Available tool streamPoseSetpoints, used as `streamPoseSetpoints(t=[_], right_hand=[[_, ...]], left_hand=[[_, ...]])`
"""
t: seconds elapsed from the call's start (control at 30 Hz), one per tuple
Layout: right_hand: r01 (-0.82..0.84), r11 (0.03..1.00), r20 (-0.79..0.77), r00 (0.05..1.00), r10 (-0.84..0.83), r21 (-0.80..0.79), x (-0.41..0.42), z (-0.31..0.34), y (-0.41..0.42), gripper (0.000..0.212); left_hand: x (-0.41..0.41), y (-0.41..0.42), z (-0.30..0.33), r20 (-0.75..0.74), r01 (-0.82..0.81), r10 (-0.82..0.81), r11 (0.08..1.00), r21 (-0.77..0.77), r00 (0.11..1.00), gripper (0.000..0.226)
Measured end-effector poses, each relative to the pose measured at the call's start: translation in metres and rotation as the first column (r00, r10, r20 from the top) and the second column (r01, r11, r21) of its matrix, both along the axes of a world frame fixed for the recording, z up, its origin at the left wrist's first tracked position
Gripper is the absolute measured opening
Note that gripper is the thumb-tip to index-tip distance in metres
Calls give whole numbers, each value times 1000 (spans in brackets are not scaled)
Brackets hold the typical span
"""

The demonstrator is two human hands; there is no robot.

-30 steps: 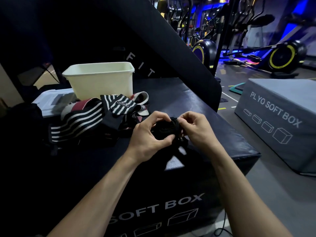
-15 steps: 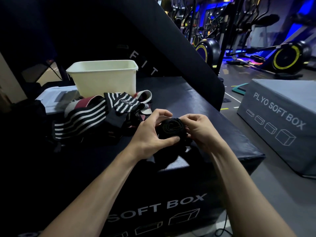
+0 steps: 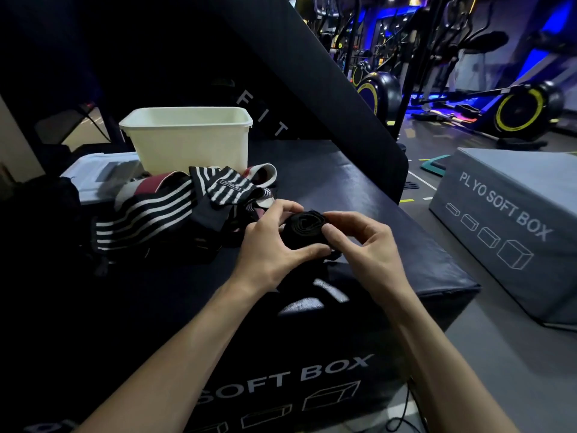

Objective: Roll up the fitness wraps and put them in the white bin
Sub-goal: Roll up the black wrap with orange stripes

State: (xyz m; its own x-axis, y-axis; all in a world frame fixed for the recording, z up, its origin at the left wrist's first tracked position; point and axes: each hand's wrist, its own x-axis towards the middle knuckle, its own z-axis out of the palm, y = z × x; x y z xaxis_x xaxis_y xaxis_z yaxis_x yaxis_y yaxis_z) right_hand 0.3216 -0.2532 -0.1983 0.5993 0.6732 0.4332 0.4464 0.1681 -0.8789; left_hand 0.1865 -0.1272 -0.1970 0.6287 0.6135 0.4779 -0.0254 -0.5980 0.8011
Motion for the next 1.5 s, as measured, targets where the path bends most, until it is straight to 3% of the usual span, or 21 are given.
streamPoseSetpoints(t=[0.07,0.17,0.23,0.4,0.47,0.57,0.73,0.87,0.97,1.17,1.37,1.5], right_hand=[[35,999,7,999,-35,22,2,-1,3,13],[130,990,66,989,-134,59,6,-4,12,13],[111,992,89,989,-116,57,4,-5,16,17],[-98,995,35,995,97,7,-6,5,10,20],[-186,976,37,981,191,-111,-5,3,3,47],[-146,970,122,978,172,-193,-5,-7,4,77],[-163,973,129,974,185,-166,-4,-6,7,77],[-154,970,153,971,184,-187,-2,-5,8,81],[-158,971,145,972,185,-180,0,-7,8,71],[-157,971,147,972,184,-181,1,-5,8,58],[-102,982,209,969,134,-158,-5,-3,12,53],[-113,982,194,971,142,-154,-6,-2,14,50]], left_hand=[[-8,3,1,-52,65,-65,998,-4,997,68],[-22,13,3,-46,229,-240,959,-166,970,45],[-25,14,0,-14,208,-212,966,-151,977,39],[-26,15,-2,16,139,-139,989,-51,990,47],[-27,17,0,9,141,-141,990,7,990,40],[-26,19,3,-10,111,-110,983,149,994,31],[-23,23,13,-9,68,-71,910,409,997,13],[-20,26,22,-70,58,-23,834,548,997,16],[-20,26,28,-141,80,11,781,620,990,17],[-19,28,32,-168,99,-1,808,580,986,10],[-21,30,28,-168,225,-181,927,301,969,14],[-23,24,21,-122,233,-210,943,239,970,15]])
